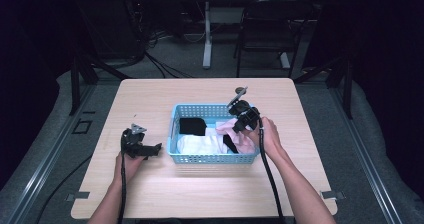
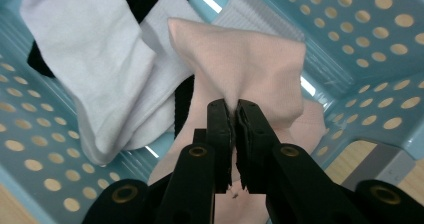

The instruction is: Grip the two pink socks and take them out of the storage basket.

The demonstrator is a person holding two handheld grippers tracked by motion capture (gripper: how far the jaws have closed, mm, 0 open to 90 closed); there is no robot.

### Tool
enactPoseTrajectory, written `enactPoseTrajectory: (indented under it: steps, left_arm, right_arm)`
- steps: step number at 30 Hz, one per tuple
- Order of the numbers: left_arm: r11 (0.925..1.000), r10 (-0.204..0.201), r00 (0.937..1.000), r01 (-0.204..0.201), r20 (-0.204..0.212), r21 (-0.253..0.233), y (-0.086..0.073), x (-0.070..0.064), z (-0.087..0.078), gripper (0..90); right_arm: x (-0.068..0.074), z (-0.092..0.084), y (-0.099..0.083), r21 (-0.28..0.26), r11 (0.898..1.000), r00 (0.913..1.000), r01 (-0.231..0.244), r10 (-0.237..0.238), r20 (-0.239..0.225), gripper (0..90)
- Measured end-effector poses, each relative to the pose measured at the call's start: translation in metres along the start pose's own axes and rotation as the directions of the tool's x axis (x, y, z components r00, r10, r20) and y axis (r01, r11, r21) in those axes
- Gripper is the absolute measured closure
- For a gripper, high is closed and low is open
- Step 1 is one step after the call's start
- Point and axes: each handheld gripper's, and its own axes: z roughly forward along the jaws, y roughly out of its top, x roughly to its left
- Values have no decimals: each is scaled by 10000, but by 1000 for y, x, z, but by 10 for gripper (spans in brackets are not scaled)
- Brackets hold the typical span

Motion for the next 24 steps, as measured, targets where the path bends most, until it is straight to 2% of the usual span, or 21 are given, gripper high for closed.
enactPoseTrajectory:
  steps: [3,7,9,11,13,14,24]
  left_arm:
    - [10000,-2,10000,2,-2,-4,0,0,0,5]
    - [10000,-4,10000,4,-2,-4,0,0,0,5]
    - [10000,0,10000,0,-2,-2,0,0,0,5]
    - [10000,1,10000,-1,0,-1,0,0,0,5]
    - [10000,5,10000,-5,-1,-2,0,0,0,5]
    - [10000,6,10000,-6,-1,1,0,0,0,5]
    - [10000,9,10000,-9,-2,1,0,0,0,5]
  right_arm:
    - [1,-10,1,-335,9994,9999,-78,74,-106,850]
    - [2,-17,2,-411,9992,9999,-2,-4,-146,849]
    - [4,-21,3,-889,9959,9997,-189,174,-180,850]
    - [3,-25,4,-716,9974,9999,-48,36,-163,850]
    - [3,-30,4,-1049,9944,9997,-148,127,-204,849]
    - [2,-33,5,-876,9962,9998,-18,3,-174,850]
    - [-1,-56,3,-1304,9914,9999,-43,23,-157,848]
